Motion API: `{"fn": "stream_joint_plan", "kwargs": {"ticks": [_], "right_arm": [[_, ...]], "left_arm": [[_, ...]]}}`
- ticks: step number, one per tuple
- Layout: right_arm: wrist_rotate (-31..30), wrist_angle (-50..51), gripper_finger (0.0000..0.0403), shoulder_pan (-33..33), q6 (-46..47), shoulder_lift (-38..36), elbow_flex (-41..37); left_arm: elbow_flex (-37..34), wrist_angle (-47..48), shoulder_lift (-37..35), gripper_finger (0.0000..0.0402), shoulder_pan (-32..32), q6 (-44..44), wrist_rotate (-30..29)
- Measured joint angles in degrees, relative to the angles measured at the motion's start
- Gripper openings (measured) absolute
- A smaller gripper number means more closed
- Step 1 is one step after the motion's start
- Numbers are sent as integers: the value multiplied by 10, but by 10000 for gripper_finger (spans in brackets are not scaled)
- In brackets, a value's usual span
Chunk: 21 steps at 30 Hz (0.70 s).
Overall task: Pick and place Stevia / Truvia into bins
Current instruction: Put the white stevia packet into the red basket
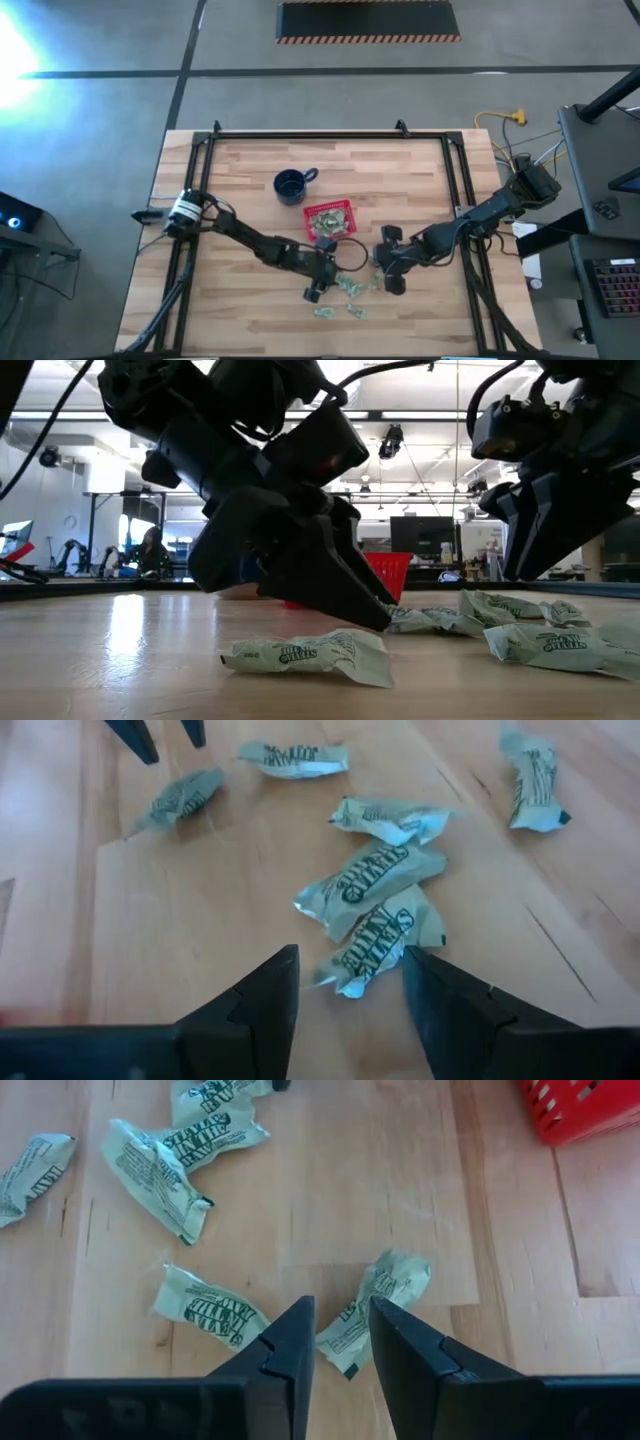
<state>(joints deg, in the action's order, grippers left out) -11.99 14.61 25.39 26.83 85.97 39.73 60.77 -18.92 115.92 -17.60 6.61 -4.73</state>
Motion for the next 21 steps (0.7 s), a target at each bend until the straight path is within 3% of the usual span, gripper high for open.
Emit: {"fn": "stream_joint_plan", "kwargs": {"ticks": [4,11,17,21], "right_arm": [[0,0,85,0,0,0,-1],[-2,0,77,0,0,0,-3],[-2,-2,70,0,1,0,-11],[-5,-4,70,0,11,0,-17]], "left_arm": [[0,10,-1,122,0,0,7],[-1,44,-15,11,0,18,6],[-2,110,-66,3,-3,12,-15],[-10,134,-116,2,-16,12,-91]]}}
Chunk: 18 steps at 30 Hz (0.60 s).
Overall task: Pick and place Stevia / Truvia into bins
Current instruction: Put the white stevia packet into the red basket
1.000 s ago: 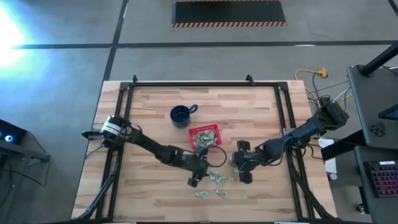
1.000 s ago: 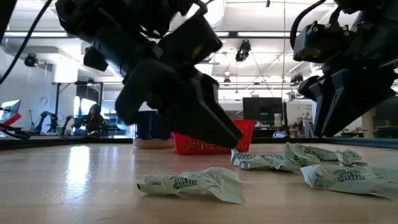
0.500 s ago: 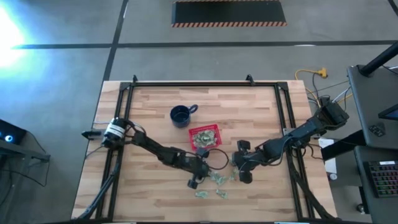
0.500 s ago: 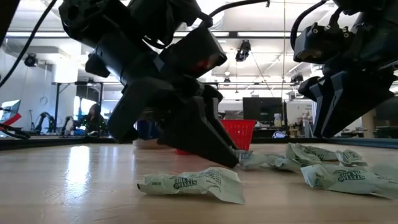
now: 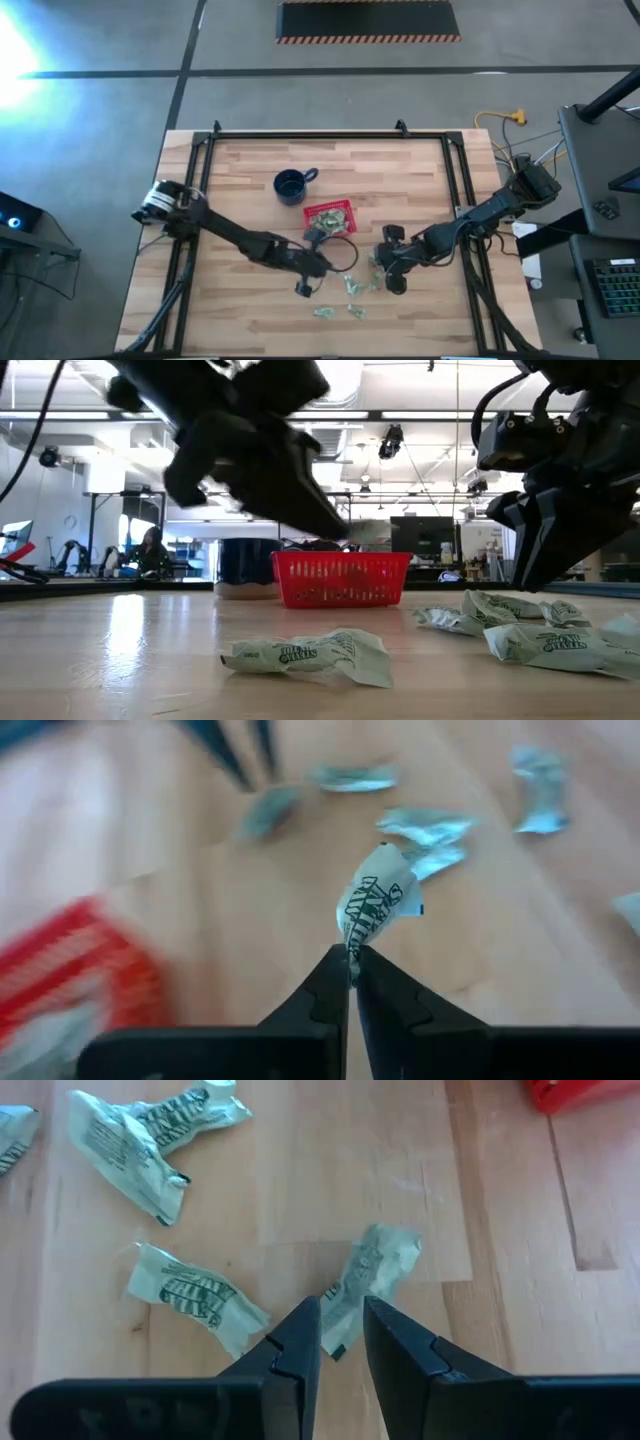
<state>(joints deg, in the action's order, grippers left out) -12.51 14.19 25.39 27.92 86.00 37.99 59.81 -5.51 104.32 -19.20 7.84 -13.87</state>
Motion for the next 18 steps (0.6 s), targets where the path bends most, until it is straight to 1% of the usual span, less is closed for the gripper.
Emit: {"fn": "stream_joint_plan", "kwargs": {"ticks": [6,9,18], "right_arm": [[-12,-3,74,0,8,0,-5],[-12,-7,74,0,8,0,-6],[-11,-17,68,0,5,0,-6]], "left_arm": [[-20,45,-62,1,-15,0,-205],[-25,69,-70,1,-12,0,-261],[-32,86,-62,0,24,-15,-281]]}}
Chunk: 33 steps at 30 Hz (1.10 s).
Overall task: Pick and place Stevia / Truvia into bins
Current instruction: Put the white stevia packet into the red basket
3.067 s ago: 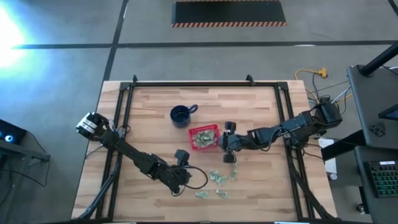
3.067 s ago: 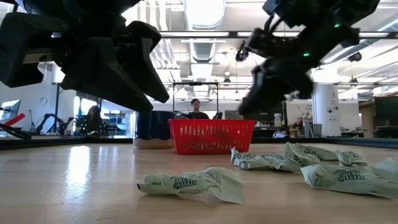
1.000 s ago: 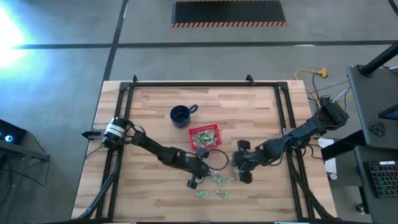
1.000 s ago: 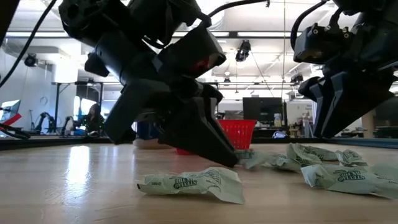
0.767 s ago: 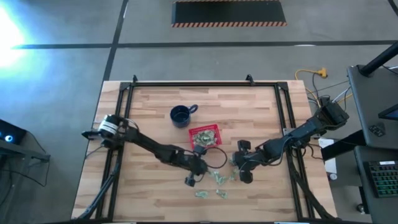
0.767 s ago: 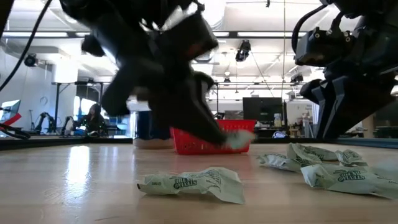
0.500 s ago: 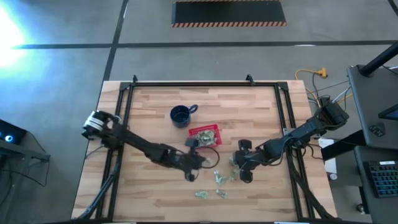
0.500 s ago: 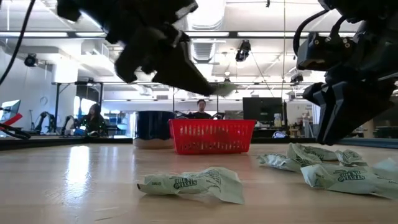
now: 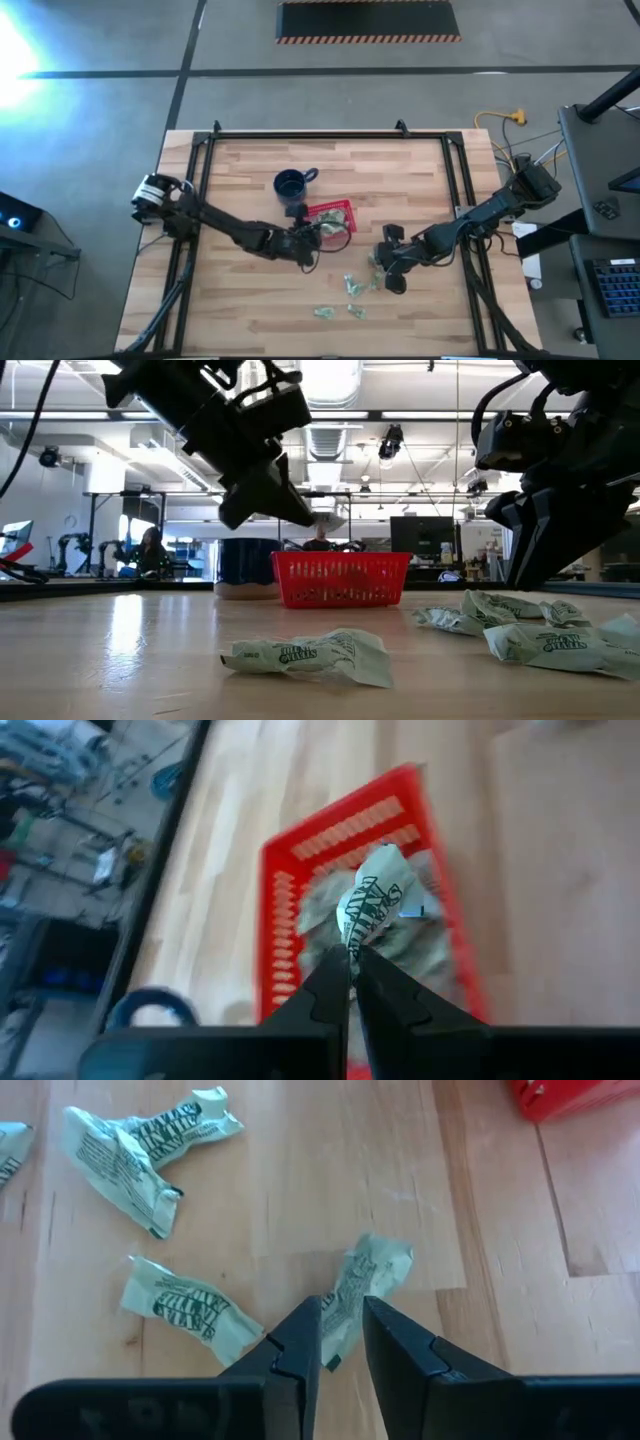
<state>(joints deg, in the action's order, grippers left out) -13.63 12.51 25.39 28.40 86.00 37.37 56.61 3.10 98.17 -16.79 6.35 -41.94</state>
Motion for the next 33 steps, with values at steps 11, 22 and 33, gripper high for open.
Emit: {"fn": "stream_joint_plan", "kwargs": {"ticks": [11,22,33], "right_arm": [[0,0,78,0,0,0,0],[1,-13,83,0,-16,0,0],[-2,-73,94,-2,-60,0,-6]], "left_arm": [[-8,-4,0,6,34,0,-20],[-9,5,0,119,36,2,-21],[-9,10,-11,149,-3,1,-21]]}}
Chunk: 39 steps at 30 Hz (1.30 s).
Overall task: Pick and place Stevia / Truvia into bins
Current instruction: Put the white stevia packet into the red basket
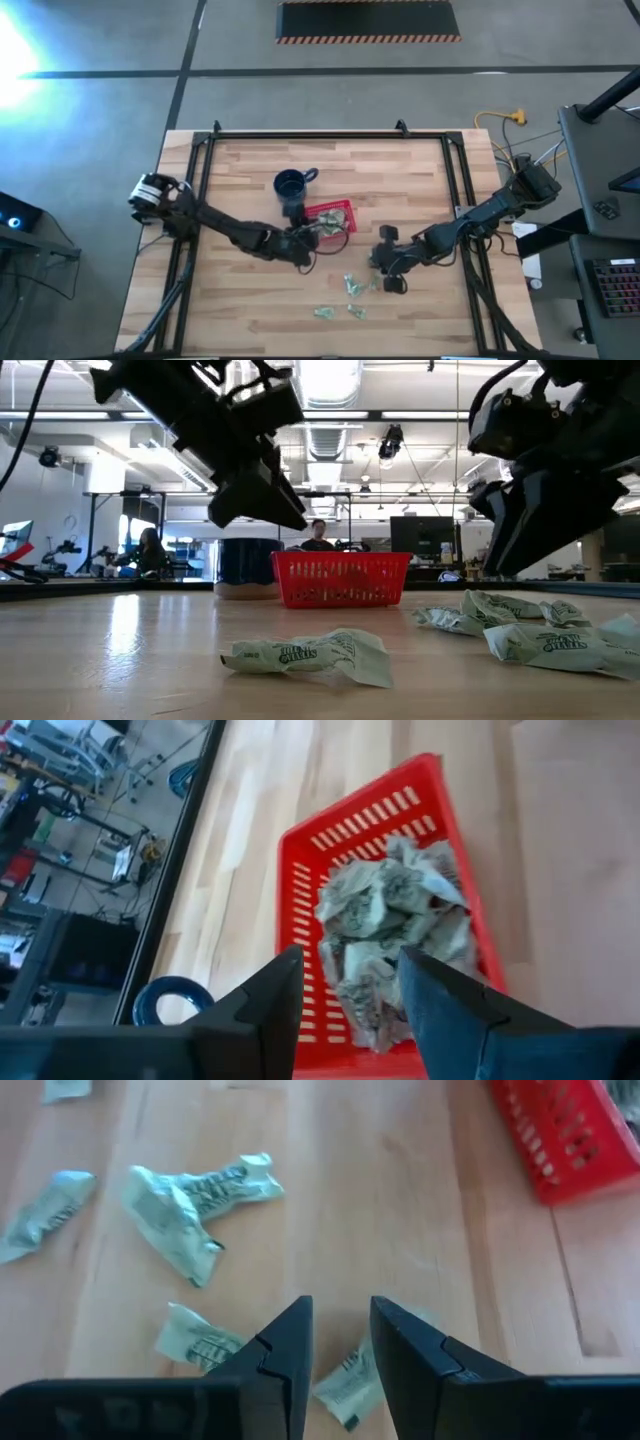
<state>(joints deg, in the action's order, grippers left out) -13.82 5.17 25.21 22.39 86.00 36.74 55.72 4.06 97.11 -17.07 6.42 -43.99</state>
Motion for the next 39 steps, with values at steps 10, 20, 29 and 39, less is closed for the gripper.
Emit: {"fn": "stream_joint_plan", "kwargs": {"ticks": [10,20,29,39], "right_arm": [[-46,-3,122,-1,42,0,-25],[-44,-71,162,-1,42,1,-61],[-44,-91,158,-8,42,3,-68],[-39,-104,147,-25,22,46,-62]], "left_arm": [[-1,17,-61,149,-51,-1,0],[-10,14,-155,149,-130,-3,0],[-16,14,-202,149,-187,-7,0],[-17,13,-205,149,-206,-6,-11]]}}
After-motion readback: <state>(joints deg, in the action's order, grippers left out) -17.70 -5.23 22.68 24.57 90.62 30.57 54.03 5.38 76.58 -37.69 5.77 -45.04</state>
